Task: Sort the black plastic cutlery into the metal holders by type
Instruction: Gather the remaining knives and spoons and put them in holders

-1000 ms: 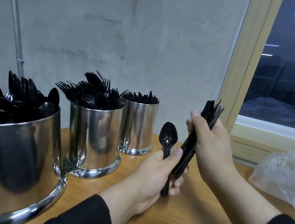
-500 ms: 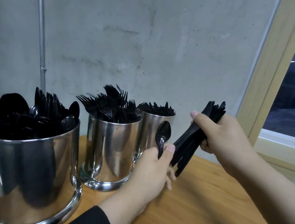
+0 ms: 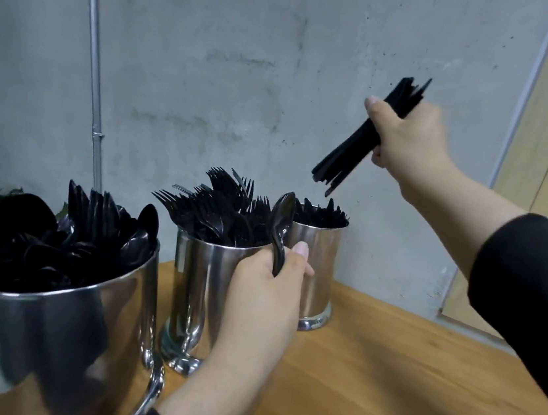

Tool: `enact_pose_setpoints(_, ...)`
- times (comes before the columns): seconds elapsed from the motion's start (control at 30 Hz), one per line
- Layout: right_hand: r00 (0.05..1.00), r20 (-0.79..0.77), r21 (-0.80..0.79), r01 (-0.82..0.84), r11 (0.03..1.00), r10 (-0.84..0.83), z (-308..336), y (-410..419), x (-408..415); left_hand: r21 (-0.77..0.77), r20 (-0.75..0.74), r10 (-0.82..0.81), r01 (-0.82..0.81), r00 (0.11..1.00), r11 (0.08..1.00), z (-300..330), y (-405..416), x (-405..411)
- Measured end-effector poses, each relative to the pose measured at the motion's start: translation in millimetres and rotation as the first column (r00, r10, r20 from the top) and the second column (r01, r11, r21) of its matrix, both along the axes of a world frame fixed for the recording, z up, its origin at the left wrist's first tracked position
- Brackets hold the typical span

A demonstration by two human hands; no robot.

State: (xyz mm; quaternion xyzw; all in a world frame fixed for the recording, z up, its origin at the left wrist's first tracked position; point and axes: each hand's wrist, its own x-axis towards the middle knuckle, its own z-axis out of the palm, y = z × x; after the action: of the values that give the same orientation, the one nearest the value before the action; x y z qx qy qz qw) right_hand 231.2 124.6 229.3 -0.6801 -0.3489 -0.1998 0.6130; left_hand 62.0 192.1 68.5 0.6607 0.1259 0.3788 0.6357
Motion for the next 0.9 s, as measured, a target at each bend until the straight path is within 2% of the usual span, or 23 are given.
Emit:
enact_pose_setpoints(0.17,0.996,-0.004,-0.259,0.083,0.962,-0.087,-18.1,39.7,29.2,-0.009,0.0,-0.001,0.001,1.0,1.0,7.3,3.8,-4.5)
enact_pose_setpoints(0.3,0.989,-0.051,-0.546,0.091,0.833,-0.141,-45.6,52.7,41.7,0.01,-0.021,0.007,-0.007,1.0,1.0,8.7,5.7,-6.1)
enact_pose_setpoints(0.37,0.985,-0.057,-0.625,0.091,0.775,-0.162,-58.4,54.9,45.0,0.014,-0.029,0.015,-0.015,0.999,1.0,9.3,6.1,-6.5)
enact_pose_setpoints(0.5,0.991,-0.042,-0.533,0.089,0.841,-0.131,-60.3,55.4,49.9,0.013,-0.039,0.013,-0.012,0.999,1.0,9.1,7.2,-5.6)
enact_pose_setpoints(0.6,0.977,0.189,-0.51,0.183,0.841,-0.098,-51.1,53.7,44.1,-0.013,-0.041,-0.007,0.006,0.999,1.0,6.4,7.3,-4.6)
enact_pose_setpoints(0.67,0.958,0.286,-0.567,0.196,0.8,-0.031,-47.4,54.0,39.6,-0.038,-0.036,-0.028,0.027,0.999,0.999,4.9,7.3,-3.7)
enact_pose_setpoints(0.8,0.966,0.255,-0.774,0.18,0.607,0.038,-56.9,57.3,30.9,-0.059,-0.032,-0.053,0.051,0.998,0.997,2.9,7.4,-1.6)
enact_pose_setpoints(0.83,0.966,0.254,-0.792,0.178,0.585,0.05,-60.4,57.3,29.8,-0.062,-0.032,-0.059,0.057,0.998,0.996,2.7,7.3,-1.5)
enact_pose_setpoints(0.87,0.963,0.264,-0.789,0.179,0.588,0.06,-62.7,55.8,29.2,-0.062,-0.029,-0.07,0.068,0.997,0.996,2.7,7.2,-1.4)
enact_pose_setpoints(0.9,0.956,0.286,-0.742,0.178,0.647,0.065,-63.5,53.9,28.8,-0.063,-0.025,-0.083,0.081,0.996,0.995,3.4,7.1,-1.4)
